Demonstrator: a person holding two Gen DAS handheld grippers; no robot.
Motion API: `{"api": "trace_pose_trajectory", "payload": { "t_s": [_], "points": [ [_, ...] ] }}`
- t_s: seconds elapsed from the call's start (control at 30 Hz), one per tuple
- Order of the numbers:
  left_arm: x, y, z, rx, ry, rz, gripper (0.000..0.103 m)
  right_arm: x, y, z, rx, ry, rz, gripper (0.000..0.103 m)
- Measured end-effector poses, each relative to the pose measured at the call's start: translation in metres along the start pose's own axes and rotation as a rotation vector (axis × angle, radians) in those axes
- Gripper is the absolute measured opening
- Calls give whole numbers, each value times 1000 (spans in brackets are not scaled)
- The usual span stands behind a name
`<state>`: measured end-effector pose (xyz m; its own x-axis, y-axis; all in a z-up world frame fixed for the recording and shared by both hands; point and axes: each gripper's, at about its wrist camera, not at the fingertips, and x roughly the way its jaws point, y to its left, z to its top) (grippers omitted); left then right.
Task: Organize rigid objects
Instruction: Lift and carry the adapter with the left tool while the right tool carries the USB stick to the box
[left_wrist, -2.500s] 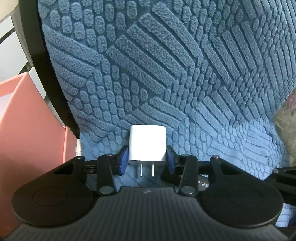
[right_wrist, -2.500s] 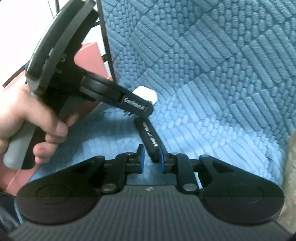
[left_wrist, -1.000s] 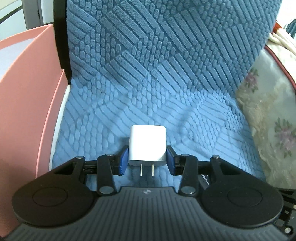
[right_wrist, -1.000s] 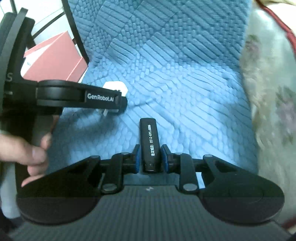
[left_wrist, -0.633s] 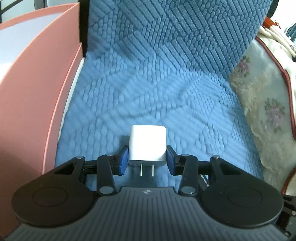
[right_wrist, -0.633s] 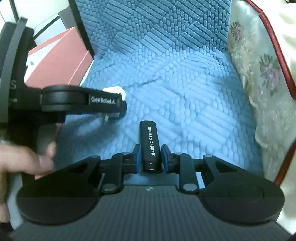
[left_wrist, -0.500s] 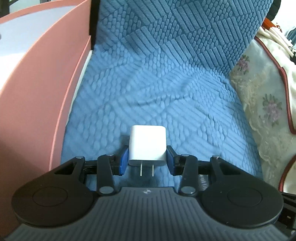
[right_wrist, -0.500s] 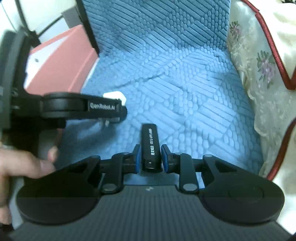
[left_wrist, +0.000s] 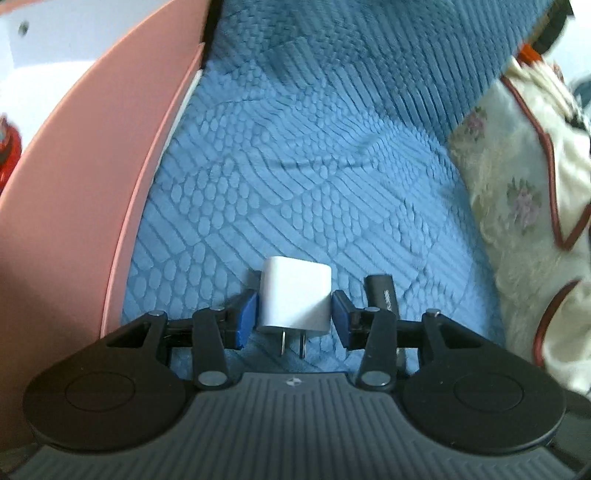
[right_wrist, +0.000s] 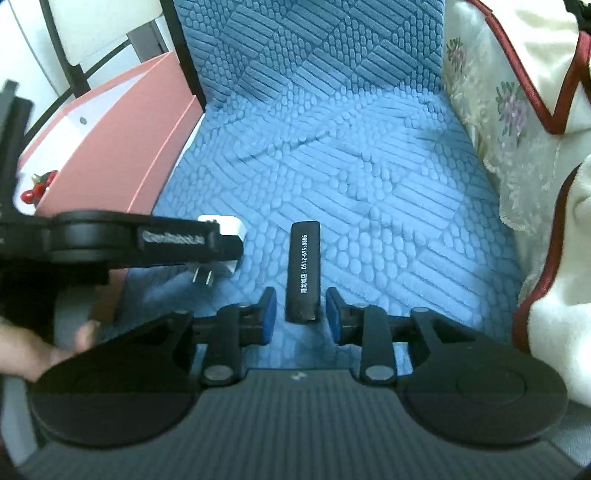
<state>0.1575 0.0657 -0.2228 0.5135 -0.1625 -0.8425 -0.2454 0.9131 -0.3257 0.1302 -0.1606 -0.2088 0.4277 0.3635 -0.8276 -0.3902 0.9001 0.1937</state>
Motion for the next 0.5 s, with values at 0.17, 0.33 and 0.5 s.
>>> {"api": "trace_pose_trajectory", "payload": {
  "t_s": [0.17,0.33,0.5],
  "points": [
    [0,3,3,-12,11,-25,51,8,5,3,-49,-10,-21,44],
    [1,6,4,-13,9,-28,52,19,9,3,-94,-54,-62,44],
    [1,8,4,-12,8,-32,52,20,9,7,-110,-96,-36,44]
  ]
}}
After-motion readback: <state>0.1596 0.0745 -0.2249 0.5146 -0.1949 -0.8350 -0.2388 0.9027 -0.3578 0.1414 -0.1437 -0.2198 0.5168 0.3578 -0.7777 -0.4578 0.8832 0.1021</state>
